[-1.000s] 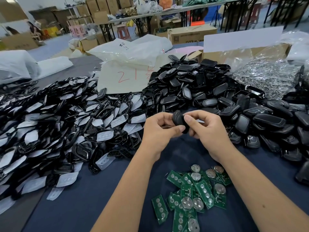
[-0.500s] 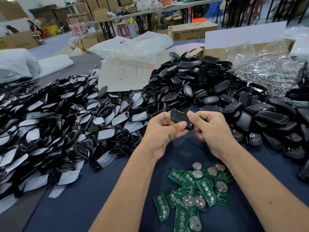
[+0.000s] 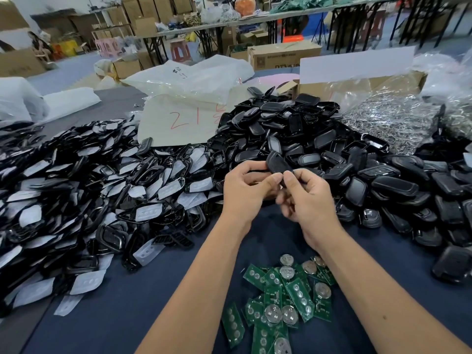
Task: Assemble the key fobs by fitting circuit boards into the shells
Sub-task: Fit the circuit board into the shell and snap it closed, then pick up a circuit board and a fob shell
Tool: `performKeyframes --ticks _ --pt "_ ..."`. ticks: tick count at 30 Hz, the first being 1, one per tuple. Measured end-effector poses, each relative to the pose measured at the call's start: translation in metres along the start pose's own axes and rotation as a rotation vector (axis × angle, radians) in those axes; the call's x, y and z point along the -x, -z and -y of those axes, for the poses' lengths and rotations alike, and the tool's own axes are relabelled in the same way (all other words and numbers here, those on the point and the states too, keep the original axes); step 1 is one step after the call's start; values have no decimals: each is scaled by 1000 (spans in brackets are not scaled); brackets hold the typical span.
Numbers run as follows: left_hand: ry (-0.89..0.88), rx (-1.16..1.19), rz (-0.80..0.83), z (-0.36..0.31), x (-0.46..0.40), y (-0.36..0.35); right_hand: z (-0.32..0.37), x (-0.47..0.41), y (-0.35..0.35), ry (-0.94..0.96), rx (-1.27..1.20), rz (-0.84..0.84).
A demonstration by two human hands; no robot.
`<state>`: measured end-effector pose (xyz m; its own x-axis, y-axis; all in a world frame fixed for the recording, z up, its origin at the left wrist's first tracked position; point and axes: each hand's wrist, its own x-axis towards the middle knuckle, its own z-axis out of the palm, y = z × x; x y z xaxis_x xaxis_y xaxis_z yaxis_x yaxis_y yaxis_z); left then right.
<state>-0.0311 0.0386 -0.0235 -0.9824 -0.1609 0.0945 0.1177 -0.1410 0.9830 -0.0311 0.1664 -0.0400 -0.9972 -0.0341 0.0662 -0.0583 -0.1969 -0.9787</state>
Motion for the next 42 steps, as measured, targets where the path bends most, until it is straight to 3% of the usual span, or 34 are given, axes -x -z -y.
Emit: performKeyframes --ticks 4,7,11,16,19,22,26,30,32,35,37,39,42 --pt "-106 -202 23 -4 -24 -21 11 -6 7 -58 -411 -129" --pt "-226 -505 -34 -3 -43 -32 18 -12 20 -53 -672 -201" --pt "-393 -910 13 -4 -60 -40 18 -12 23 -60 -667 -241" --pt "-505 -1435 415 -2 -78 -48 17 -11 21 -25 -563 -242" --pt "-558 -1509 357 0 -81 -50 16 -9 19 7 -469 -218" --pt "-517 -1468 254 1 -80 -45 16 -8 17 24 -381 -203" --pt "-421 -1164 58 -3 -73 -33 19 -8 19 15 -93 -74" --pt "-419 -1008 -3 -14 -60 -10 22 1 18 129 547 492" --pt "-469 -965 -29 -18 -51 3 26 8 10 127 748 735" --pt "-372 -784 -127 -20 -37 21 27 17 -2 126 890 963" --pt "-268 -644 -126 -19 -28 32 27 22 -6 144 1005 1014" --pt "-197 -578 -100 -17 -18 40 30 22 -4 98 986 1032" --pt "-80 -470 -75 -14 -2 47 33 19 1 39 629 1000"
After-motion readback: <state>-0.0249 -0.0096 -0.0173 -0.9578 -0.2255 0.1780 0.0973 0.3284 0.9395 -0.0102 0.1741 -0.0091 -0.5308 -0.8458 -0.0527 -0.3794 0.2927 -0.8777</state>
